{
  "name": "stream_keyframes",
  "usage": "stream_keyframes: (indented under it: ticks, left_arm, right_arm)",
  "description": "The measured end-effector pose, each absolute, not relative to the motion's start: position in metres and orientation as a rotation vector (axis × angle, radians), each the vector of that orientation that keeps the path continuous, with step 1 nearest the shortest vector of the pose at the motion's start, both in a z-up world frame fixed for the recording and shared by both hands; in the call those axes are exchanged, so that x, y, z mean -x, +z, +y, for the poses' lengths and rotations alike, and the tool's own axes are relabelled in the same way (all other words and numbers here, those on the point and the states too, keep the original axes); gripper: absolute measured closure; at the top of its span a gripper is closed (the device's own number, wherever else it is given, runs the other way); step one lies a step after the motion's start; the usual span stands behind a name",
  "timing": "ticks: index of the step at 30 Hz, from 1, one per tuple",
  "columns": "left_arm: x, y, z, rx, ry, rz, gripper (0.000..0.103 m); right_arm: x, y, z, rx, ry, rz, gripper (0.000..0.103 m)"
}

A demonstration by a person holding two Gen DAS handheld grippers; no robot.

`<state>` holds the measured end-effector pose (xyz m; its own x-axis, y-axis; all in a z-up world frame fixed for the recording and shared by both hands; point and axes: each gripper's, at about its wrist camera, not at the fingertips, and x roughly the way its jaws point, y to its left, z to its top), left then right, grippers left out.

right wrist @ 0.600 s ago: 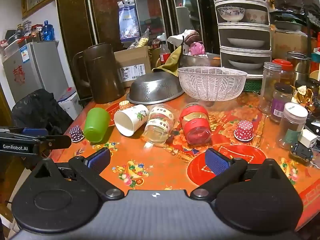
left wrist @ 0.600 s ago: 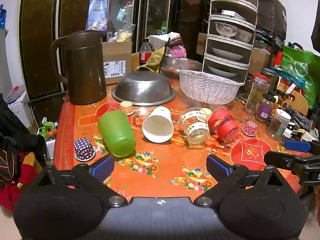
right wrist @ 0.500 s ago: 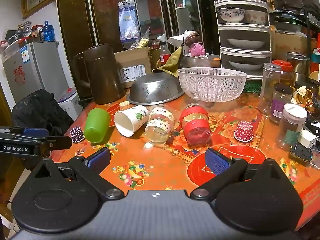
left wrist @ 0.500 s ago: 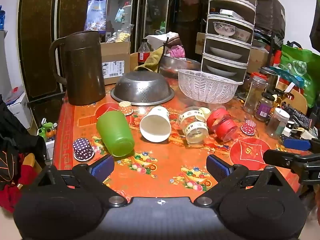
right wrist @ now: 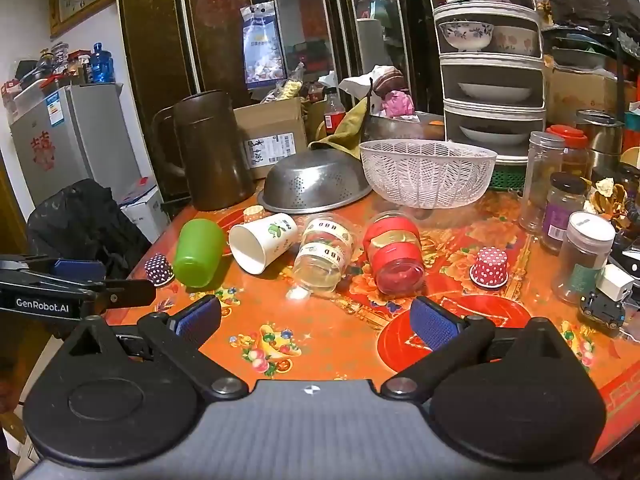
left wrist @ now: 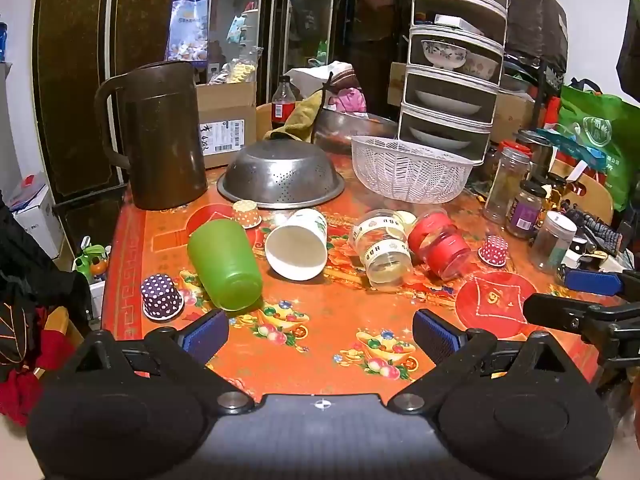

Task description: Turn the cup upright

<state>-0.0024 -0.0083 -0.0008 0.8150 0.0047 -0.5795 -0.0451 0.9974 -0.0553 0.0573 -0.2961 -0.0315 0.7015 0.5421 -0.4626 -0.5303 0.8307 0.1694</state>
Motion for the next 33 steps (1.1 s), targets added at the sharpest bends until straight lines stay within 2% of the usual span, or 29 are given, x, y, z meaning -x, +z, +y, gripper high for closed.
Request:
stream_keyframes:
  ticks: [33]
  left_arm:
    - [0.0012, -0.0037, -0.0083, 0.083, 0.024, 0.633, 0.003]
  right_arm:
    - [-0.0548, -0.0294, -0.2932, -0.015, 0.609, 0.514, 0.001]
